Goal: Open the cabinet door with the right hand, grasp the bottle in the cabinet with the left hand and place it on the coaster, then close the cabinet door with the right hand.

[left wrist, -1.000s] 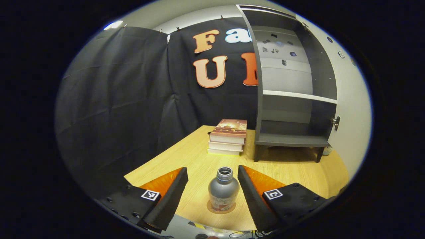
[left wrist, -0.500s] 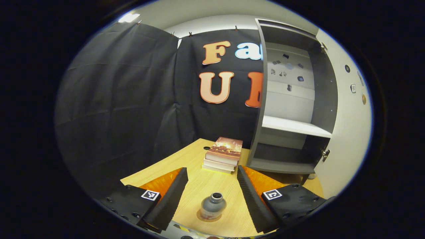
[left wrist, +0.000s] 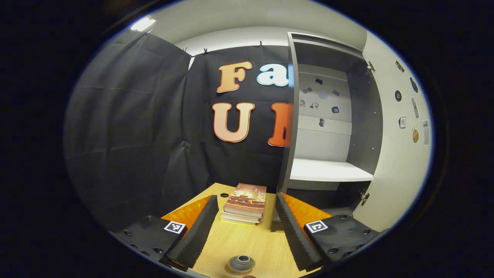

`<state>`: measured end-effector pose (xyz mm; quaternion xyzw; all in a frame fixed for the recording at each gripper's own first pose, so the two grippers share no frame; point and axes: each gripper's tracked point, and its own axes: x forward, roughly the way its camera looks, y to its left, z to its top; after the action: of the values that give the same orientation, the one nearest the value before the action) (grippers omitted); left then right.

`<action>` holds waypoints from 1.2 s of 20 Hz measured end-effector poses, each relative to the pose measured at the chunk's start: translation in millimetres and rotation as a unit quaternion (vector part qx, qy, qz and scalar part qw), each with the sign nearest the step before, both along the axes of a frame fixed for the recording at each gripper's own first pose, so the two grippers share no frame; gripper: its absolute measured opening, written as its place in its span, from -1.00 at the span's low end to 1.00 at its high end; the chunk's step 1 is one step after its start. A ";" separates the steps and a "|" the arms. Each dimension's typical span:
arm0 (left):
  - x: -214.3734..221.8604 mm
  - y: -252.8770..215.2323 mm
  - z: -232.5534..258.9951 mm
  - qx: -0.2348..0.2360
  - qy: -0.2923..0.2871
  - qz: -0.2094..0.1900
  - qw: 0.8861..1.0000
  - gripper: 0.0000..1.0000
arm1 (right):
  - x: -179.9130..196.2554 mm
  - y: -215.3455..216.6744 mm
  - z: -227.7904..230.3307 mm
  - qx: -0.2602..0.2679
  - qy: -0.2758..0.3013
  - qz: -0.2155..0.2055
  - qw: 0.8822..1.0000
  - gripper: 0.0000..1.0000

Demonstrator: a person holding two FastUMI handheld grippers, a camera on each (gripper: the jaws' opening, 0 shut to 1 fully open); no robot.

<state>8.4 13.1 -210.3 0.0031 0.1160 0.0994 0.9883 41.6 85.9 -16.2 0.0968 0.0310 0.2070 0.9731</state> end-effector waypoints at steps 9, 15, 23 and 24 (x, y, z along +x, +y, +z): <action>22.5 37.0 -2.6 0.004 -0.003 -0.019 1.000 0.87 | 2.2 34.5 -2.0 0.019 0.007 0.041 0.999 0.29; 29.9 64.4 0.6 -0.007 -0.012 -0.016 1.000 0.94 | 21.4 63.0 -15.5 0.019 0.018 0.060 0.998 0.32; 16.2 123.8 -6.3 -0.012 -0.011 0.016 1.000 0.87 | 48.1 78.6 -39.2 0.028 0.045 0.031 0.998 0.47; 14.1 131.7 -8.4 -0.012 -0.011 0.022 1.000 1.00 | 46.7 80.4 -39.3 0.031 0.048 0.030 0.998 0.46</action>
<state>22.6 144.8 -218.8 -0.0123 0.1068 0.1200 0.9869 88.3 166.3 -55.5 0.1358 0.0738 0.2319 0.9604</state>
